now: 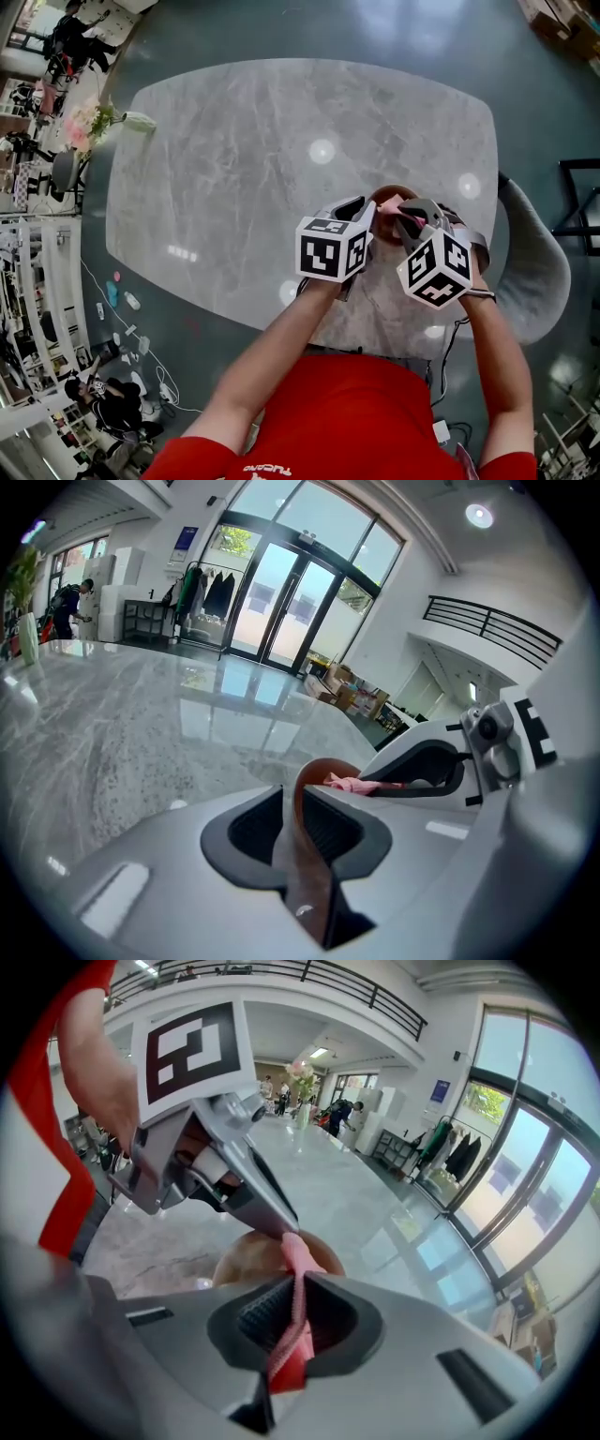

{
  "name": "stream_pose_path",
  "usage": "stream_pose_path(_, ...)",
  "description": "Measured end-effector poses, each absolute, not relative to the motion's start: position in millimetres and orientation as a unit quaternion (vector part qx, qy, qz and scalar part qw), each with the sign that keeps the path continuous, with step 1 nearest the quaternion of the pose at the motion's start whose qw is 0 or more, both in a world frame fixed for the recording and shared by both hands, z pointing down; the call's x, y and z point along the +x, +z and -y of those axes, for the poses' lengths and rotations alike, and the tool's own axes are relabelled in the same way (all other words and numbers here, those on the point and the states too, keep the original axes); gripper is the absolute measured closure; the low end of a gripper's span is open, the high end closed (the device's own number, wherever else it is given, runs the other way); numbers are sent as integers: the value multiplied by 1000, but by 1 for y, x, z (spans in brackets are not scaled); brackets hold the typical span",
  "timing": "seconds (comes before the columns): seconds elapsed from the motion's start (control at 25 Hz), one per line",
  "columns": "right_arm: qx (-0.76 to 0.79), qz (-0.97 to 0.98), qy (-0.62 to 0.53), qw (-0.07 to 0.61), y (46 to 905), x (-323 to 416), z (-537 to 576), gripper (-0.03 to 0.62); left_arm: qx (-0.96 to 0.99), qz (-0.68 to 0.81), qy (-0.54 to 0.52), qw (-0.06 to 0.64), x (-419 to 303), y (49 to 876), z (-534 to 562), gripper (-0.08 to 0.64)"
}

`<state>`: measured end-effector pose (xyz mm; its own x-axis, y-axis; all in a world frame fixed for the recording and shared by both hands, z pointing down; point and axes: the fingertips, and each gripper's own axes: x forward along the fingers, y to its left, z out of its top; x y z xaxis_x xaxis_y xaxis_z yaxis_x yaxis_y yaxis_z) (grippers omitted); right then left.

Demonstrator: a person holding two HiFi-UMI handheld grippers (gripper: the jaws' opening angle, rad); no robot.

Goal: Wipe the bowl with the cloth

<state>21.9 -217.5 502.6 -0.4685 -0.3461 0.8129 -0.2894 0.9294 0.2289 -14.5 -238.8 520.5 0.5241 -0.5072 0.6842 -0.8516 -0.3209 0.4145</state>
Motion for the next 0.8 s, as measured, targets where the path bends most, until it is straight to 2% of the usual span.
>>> stream_pose_path(0.32,231,873,-24,429,485,21,223,572,812,441,172,341,-20,496,238,443)
stream_pose_path(0.8,357,896,-34,261,413,26,213,571,856,486,118,133,-32,422,217,437)
